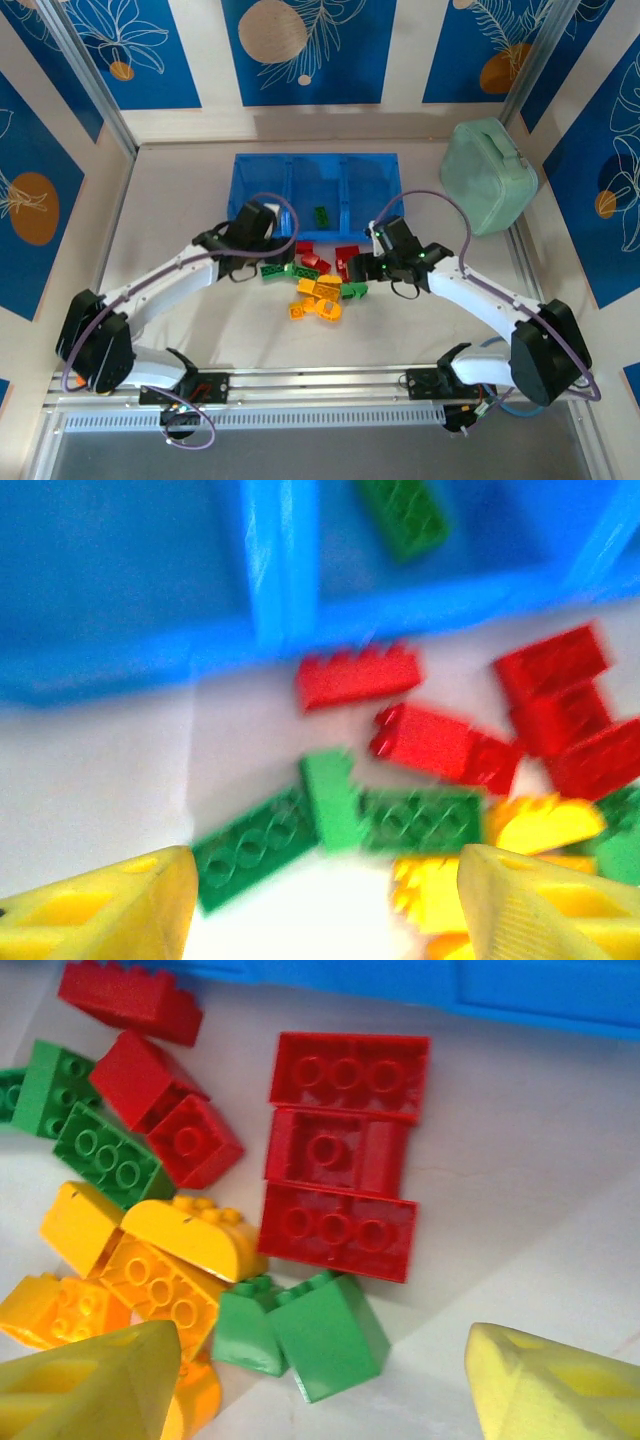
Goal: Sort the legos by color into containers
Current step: Pick up the lego from the center of the table.
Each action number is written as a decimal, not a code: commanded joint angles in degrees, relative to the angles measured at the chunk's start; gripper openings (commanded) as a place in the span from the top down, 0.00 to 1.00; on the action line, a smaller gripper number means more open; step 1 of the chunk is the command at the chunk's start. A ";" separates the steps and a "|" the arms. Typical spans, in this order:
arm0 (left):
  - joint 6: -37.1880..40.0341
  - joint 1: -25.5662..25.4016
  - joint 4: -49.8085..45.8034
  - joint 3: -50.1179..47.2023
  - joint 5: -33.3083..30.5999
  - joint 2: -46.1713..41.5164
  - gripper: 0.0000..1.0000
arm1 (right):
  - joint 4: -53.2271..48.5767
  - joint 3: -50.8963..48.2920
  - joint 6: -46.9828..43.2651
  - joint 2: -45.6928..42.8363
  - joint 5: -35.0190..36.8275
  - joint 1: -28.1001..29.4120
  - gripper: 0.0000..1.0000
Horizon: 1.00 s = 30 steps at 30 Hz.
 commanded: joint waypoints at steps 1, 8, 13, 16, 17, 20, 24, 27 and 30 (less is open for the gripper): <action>-4.90 -0.37 4.43 -6.72 -1.10 -4.68 0.31 | -2.98 3.12 -0.83 3.40 1.24 1.01 0.26; -8.24 -0.53 5.16 -14.78 -1.35 -10.04 0.31 | -4.92 10.12 1.61 13.80 3.87 1.04 0.25; -8.01 -0.58 4.07 -15.64 -2.02 -11.73 0.31 | -7.20 15.79 2.90 20.76 6.08 1.11 0.22; -8.57 -0.76 5.08 -16.47 -1.60 -12.08 0.31 | -9.26 18.91 4.19 24.44 8.47 1.17 0.19; -8.68 -0.78 5.51 -16.73 -1.49 -12.03 0.31 | -9.78 19.82 4.44 25.58 9.02 1.18 0.18; -8.98 -0.90 6.19 -17.25 -1.40 -11.93 0.31 | -10.43 21.89 4.73 28.17 10.31 1.27 0.17; -8.94 -1.05 6.13 -17.50 -1.90 -12.25 0.31 | -10.16 23.87 5.12 30.95 11.14 1.27 0.14; -8.65 -1.03 5.88 -17.57 -2.45 -12.61 0.31 | -9.45 25.25 5.63 33.02 11.62 1.27 0.14; -8.64 -1.12 5.87 -17.89 -2.63 -12.83 0.31 | -8.25 26.23 5.66 34.62 10.56 1.27 0.14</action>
